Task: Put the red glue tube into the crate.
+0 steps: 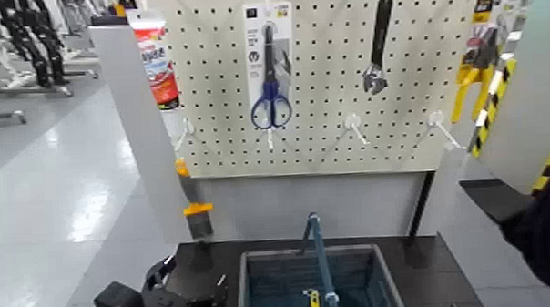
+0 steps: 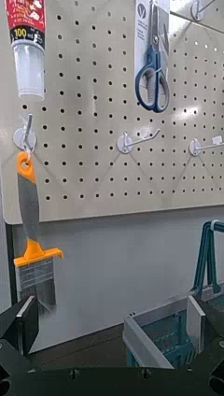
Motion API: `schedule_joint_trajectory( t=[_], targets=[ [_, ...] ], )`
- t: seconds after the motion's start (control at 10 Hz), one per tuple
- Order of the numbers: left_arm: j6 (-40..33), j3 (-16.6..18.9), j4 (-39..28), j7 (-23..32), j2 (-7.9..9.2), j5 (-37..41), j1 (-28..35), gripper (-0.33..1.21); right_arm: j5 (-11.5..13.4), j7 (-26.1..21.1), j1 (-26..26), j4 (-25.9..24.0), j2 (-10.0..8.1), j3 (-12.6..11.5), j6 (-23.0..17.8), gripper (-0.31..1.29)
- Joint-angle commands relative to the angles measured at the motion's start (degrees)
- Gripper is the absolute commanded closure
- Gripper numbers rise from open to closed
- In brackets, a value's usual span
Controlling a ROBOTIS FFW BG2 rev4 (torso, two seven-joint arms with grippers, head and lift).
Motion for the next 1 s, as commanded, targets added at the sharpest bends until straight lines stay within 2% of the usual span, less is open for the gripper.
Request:
schedule_joint_trajectory(
  t=[0.1,0.6,1.0],
  targets=[
    [1.64,0.14,-1.12,-0.31,0.21,0.28,-0.08,0.12,0.0,0.09,0.0,0.02,0.79,0.02,0.08,0.04],
    [7.09,1.55,-4.72,-1.8,0.74,1.69,-2.19,0.12,0.0,0.09,0.0,0.02,0.97,0.02,0.08,0.04],
    [14.65,5.42,-7.97,-7.34,0.74,4.76,-7.99,0.12,0.0,0.09,-0.27,0.02,0.79,0.28,0.17,0.04]
  ],
)
